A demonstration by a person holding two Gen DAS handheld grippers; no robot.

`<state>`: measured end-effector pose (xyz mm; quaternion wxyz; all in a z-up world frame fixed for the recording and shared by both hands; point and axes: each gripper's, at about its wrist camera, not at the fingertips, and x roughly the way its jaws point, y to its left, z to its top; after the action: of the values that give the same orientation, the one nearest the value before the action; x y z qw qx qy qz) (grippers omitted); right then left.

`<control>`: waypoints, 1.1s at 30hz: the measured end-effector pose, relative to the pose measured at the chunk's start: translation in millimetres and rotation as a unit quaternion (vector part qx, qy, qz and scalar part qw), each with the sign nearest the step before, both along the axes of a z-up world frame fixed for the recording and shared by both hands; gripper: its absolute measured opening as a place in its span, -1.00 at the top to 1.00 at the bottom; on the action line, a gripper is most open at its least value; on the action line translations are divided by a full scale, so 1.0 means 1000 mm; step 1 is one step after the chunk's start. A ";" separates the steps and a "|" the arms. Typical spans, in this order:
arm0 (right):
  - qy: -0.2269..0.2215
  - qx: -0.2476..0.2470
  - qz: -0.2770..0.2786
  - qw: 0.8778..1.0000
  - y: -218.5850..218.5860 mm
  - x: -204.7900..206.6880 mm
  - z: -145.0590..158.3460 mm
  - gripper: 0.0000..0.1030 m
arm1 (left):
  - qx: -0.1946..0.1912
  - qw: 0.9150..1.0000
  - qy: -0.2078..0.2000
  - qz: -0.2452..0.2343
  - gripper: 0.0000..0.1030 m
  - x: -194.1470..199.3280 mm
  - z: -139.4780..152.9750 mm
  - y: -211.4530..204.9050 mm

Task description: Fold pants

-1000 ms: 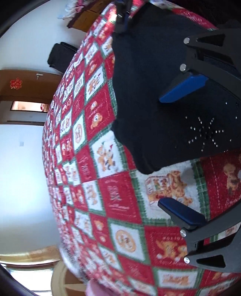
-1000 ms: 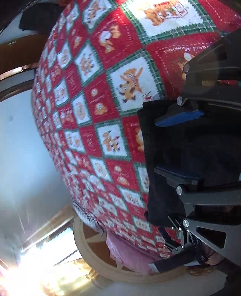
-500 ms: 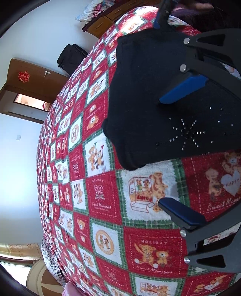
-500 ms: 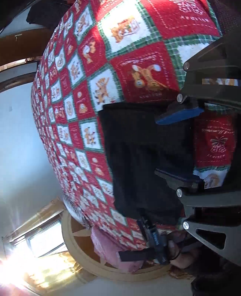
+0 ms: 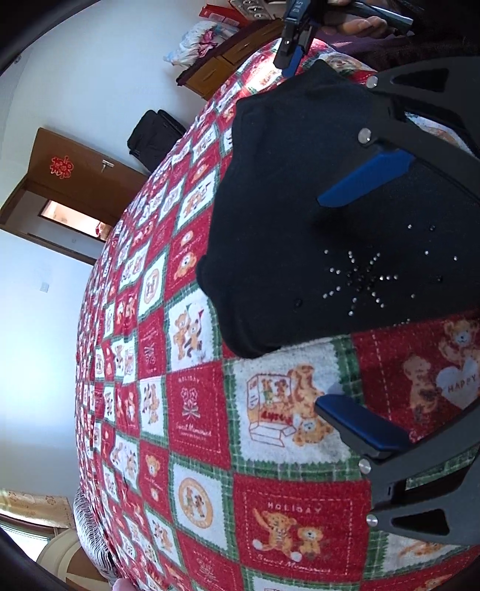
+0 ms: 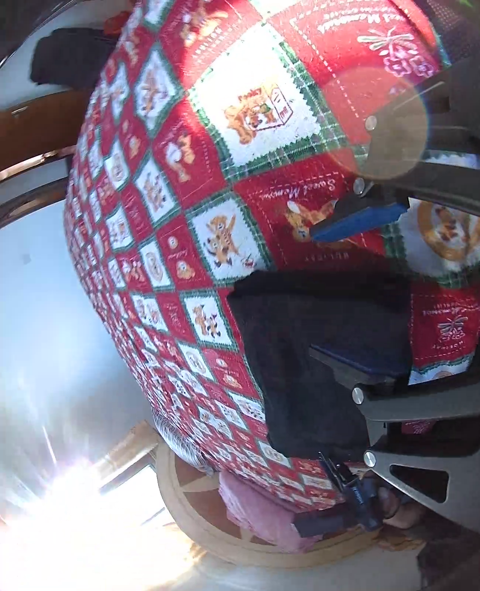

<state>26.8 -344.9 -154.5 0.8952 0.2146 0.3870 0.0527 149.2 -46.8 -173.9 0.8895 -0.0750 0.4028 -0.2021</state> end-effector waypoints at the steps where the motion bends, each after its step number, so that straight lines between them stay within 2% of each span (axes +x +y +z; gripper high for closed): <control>1: 0.002 0.007 0.004 1.000 0.000 0.003 -0.001 -0.12 | -0.004 1.000 0.000 0.000 -1.00 0.001 0.000 0.000; 3: 0.005 0.011 0.016 1.000 0.005 0.009 -0.005 -0.12 | -0.015 1.000 0.001 0.002 -1.00 0.003 0.001 0.001; 6: 0.021 -0.013 0.016 1.000 0.011 0.019 -0.017 -0.12 | -0.020 1.000 -0.003 -0.002 -1.00 0.005 0.000 0.000; 10: 0.018 -0.020 0.039 0.999 0.022 0.027 -0.022 -0.12 | -0.023 1.000 -0.007 -0.014 -1.00 0.007 0.000 -0.004; 14: 0.017 0.008 0.046 0.999 0.019 0.038 -0.033 -0.12 | -0.060 0.998 0.000 -0.024 -0.99 0.011 0.000 -0.002; 16: 0.018 0.021 0.044 0.999 0.016 0.041 -0.034 -0.04 | -0.066 0.997 0.000 -0.026 -0.92 0.013 0.000 -0.002; 17: 0.017 0.023 0.044 0.999 0.015 0.041 -0.034 0.00 | -0.071 0.997 -0.001 -0.025 -0.76 0.013 0.000 -0.001; 19: 0.013 0.034 0.047 0.998 0.014 0.038 -0.034 0.30 | -0.080 0.997 0.002 -0.024 -0.59 0.013 0.000 0.004; 20: 0.010 0.049 0.052 0.997 0.012 0.036 -0.034 0.36 | -0.083 0.996 0.002 -0.023 -0.37 0.013 0.000 0.005; 21: 0.006 0.059 0.055 0.997 0.012 0.034 -0.033 0.45 | -0.088 0.996 0.004 -0.025 -0.05 0.013 -0.001 0.007; 24: -0.010 0.051 0.063 0.997 0.018 0.027 -0.025 0.50 | -0.115 0.993 0.023 -0.034 0.38 0.015 -0.005 0.011; 28: -0.031 0.033 0.067 0.997 0.030 0.018 -0.010 0.52 | -0.120 0.992 0.022 -0.034 0.65 0.011 -0.002 0.013; 33: -0.050 0.020 0.084 0.995 0.044 0.015 0.015 0.52 | -0.142 0.989 0.001 -0.036 0.73 0.000 0.020 0.027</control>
<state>41.4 -301.2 -139.0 0.9013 0.1961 0.3574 0.1464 149.2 -19.7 -154.0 0.8616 -0.1864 0.3736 -0.2887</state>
